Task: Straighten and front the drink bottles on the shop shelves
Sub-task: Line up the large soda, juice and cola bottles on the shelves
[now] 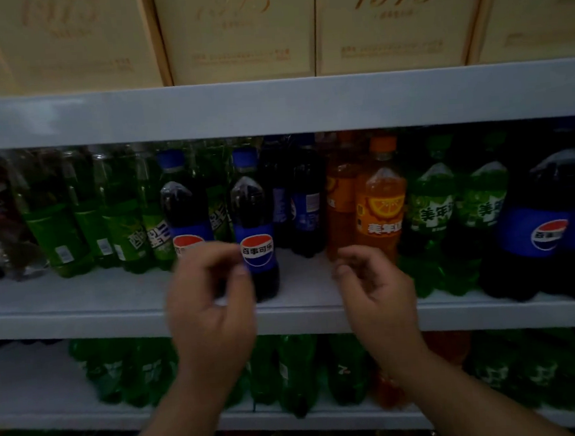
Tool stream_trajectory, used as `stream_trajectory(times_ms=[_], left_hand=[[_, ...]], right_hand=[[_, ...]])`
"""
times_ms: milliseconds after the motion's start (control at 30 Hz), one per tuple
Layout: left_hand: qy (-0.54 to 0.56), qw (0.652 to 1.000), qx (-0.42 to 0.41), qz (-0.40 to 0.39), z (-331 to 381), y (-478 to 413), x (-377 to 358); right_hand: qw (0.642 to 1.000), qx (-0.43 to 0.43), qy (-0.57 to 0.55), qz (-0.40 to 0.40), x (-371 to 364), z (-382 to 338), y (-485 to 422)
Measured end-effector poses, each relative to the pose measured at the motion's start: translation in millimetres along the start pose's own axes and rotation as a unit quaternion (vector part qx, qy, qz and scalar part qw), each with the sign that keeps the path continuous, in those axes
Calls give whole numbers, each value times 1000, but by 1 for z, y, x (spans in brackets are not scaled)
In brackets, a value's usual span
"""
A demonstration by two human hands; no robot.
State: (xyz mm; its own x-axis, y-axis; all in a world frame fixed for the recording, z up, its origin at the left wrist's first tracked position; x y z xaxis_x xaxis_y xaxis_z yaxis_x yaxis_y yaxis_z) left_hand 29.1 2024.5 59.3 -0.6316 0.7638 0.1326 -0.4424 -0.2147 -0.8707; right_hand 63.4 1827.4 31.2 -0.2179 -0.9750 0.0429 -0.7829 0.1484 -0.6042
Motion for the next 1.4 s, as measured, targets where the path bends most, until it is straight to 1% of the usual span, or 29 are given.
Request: stream_trajectory(times_ms=[33,67,100,133,200,233,267,367,467,533,600,633,667,767,867,1000,1100,1200,1333,1400], left_hand=[[49,997,39,-53,14,2,-23],[97,984,98,-111,25,2,-47],[131,965,161,-158,32,1,-71],[144,947,219,-187,31,-3,-95],[139,915,320,-203,21,-13,-133],[131,905,355,-196,13,-18,-147],[116,904,368,-186,6,-21,-156],[77,926,332,-164,-8,-26,-173],[65,944,276,-167,-20,-28,-176],[31,953,228,-198,-25,-28,-176],[-18,948,184,-258,-24,-24,-182],[-43,945,174,-274,-22,-20,-187],[-60,945,172,-271,-21,-17,-190],[-84,953,180,-229,-18,-14,-192],[-99,946,202,-231,-21,-12,-184],[-117,951,182,-223,-20,-8,-160],[-136,948,196,-211,-19,-4,-146],[-110,939,216,-246,-19,-2,-140],[1,918,235,-319,-18,2,-134],[56,911,240,-329,-14,7,-136]], right_hand=[[1000,13,-1,21,12,-2,0],[999,21,-2,39,21,-3,0],[998,26,-1,55,30,-3,-2],[998,28,1,64,36,-4,-4],[997,28,2,71,47,-2,-5],[997,28,4,71,52,-1,-5],[997,29,7,69,56,1,-3],[998,26,23,57,69,6,2],[998,22,46,49,81,10,7],[997,20,60,41,86,13,8],[997,16,69,32,89,16,9],[997,13,72,28,90,18,10],[997,12,76,24,91,19,10],[996,12,92,7,93,24,11],[994,21,107,-5,94,27,11],[993,30,112,-20,92,30,9],[992,34,116,-26,88,33,10],[992,31,120,-31,84,37,12],[991,44,126,-26,77,37,10],[990,50,127,-27,75,39,9]])
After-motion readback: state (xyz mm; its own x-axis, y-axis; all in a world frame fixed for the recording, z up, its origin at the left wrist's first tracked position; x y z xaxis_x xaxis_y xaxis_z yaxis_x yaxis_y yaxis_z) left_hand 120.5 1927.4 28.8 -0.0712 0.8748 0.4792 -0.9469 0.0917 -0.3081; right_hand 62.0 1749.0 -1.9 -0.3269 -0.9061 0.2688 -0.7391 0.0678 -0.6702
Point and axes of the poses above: each hand's wrist, its own y-axis away from the middle knuckle, its own x-axis out of the back of the hand, z = x × y, the point moved 3 cm from there along -y, towards the middle knuckle, and after that the axes turned 7 degrees about -y, right-handed, at the moved point
